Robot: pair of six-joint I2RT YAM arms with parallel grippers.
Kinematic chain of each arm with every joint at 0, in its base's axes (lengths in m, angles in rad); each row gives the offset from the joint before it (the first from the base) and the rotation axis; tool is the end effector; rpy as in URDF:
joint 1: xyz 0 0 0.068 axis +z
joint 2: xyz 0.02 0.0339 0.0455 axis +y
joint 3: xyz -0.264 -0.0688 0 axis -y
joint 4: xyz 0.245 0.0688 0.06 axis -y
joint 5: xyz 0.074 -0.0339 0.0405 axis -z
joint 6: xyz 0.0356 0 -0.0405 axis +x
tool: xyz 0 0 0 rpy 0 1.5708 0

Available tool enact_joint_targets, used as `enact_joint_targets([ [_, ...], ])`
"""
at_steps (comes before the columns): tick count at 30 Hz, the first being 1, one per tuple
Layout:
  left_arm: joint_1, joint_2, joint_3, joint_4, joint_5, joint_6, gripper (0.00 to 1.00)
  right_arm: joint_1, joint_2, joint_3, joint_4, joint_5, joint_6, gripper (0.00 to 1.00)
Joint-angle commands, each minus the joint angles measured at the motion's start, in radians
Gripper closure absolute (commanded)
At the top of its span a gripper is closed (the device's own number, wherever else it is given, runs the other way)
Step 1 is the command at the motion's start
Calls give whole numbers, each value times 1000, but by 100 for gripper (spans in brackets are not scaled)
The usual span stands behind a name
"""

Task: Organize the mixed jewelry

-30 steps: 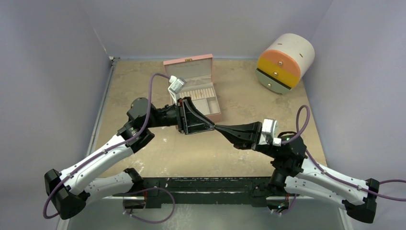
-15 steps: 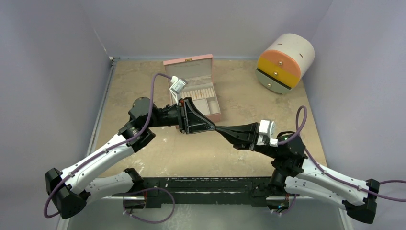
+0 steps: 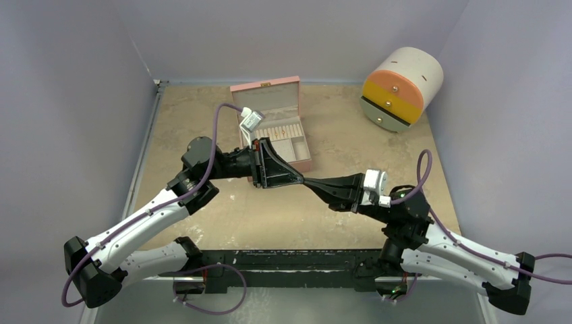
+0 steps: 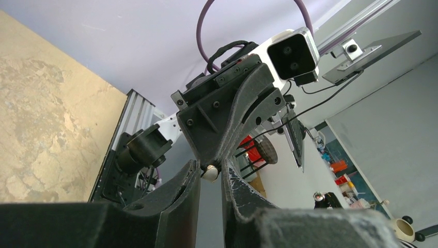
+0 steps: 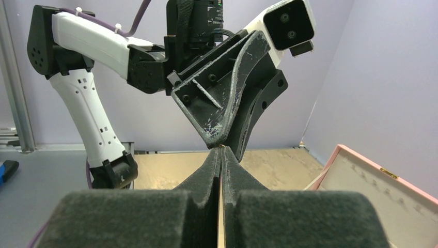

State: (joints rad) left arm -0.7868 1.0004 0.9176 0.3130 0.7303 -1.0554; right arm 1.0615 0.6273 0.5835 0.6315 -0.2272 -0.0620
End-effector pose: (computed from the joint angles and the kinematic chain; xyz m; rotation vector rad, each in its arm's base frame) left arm 0.1417 -0.1757 0.3982 0.5390 1.6539 -1.9361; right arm 0.0633 0.1297 0.3779 -0.7326 0.7529 1.0226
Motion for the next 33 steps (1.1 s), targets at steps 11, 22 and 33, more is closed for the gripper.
enact_joint_targets([
  [11,-3,-13,32,39,17,12,68,3,-21,1,38,24,-12,100],
  [22,-3,-17,30,41,21,12,77,4,-19,-7,45,47,-1,100],
  [33,-3,-16,29,44,20,9,100,4,-16,-8,45,51,4,100],
])
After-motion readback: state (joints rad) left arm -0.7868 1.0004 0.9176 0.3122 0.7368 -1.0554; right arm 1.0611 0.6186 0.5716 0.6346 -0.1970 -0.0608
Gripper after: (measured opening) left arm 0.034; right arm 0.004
